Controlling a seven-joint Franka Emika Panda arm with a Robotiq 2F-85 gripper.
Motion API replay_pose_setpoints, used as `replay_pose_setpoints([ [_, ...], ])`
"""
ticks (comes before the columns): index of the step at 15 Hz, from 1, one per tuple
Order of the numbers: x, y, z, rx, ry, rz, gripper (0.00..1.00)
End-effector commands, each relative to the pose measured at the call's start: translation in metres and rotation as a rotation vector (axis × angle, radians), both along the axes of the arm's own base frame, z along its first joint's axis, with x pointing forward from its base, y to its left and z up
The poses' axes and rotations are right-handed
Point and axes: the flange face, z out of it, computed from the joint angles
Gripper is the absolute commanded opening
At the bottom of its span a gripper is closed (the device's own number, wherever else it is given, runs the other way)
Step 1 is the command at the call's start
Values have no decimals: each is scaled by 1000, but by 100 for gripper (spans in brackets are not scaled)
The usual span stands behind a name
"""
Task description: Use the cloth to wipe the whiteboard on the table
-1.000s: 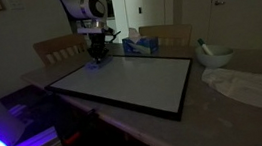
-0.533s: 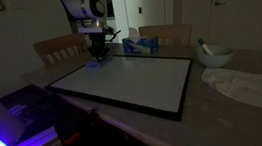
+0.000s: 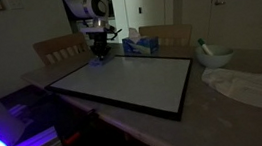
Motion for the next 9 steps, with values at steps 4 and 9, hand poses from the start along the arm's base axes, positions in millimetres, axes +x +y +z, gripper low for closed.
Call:
replay_pose_setpoints([
  [4,6,10,-19,5,-15,22,41],
  [9,-3,22,-3,-1,10,69,75],
])
